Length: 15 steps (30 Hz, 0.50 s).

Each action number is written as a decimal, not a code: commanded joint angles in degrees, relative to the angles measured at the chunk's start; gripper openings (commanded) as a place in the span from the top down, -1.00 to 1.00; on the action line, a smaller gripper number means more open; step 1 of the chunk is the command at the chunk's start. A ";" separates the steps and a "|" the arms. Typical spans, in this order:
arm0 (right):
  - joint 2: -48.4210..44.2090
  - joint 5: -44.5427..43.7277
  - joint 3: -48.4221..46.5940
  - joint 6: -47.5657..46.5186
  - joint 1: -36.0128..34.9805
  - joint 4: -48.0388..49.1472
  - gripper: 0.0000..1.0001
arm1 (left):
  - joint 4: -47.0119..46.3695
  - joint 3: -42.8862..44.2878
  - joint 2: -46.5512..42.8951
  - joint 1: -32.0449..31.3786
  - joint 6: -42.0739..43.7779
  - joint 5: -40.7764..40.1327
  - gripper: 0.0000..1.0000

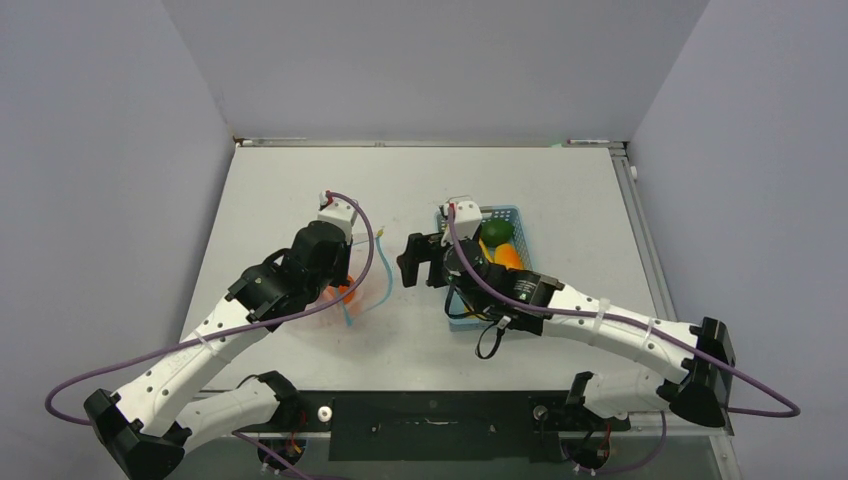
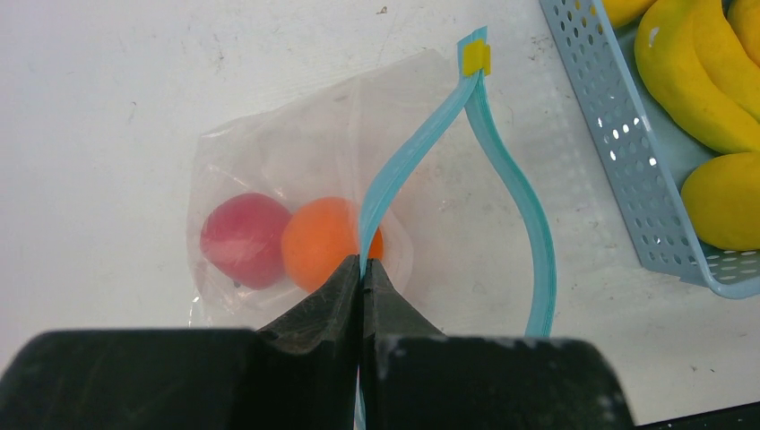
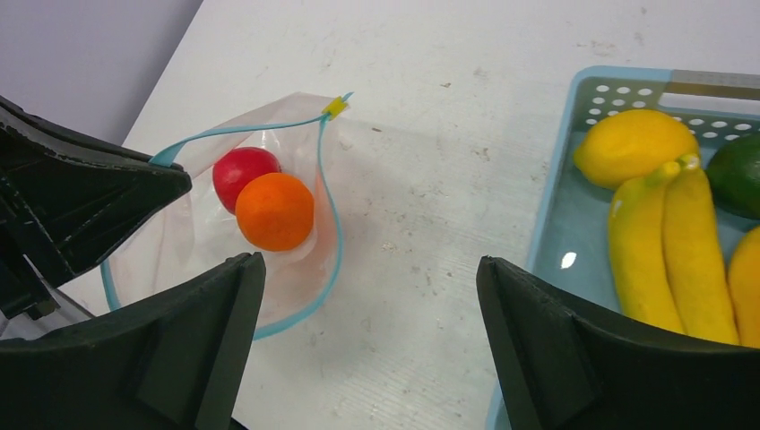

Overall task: Place the food in the zip-top bag and seal the zipper
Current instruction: Pick up the fake fruit from the bin.

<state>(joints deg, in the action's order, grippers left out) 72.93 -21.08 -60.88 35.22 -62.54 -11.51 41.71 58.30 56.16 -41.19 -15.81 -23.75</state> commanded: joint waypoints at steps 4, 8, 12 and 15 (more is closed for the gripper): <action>-4.31 -7.31 0.58 -0.97 1.56 -11.53 -0.82 | -2.30 0.57 -0.31 0.10 -0.06 -0.07 1.00; -4.89 -8.40 1.26 -0.10 2.16 -17.16 -0.82 | -2.26 0.55 -0.27 0.06 -0.09 0.10 1.00; -5.17 -9.47 3.20 0.89 2.26 -20.45 -0.82 | -2.32 0.57 -0.33 0.06 -0.09 0.19 1.00; -5.23 -10.35 4.26 1.98 2.29 -22.29 -0.80 | -2.30 0.51 -0.29 0.12 -0.09 0.19 1.00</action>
<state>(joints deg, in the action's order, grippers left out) 69.63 -28.01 -57.71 35.51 -60.40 -29.34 41.71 58.30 56.16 -41.19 -15.84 -23.73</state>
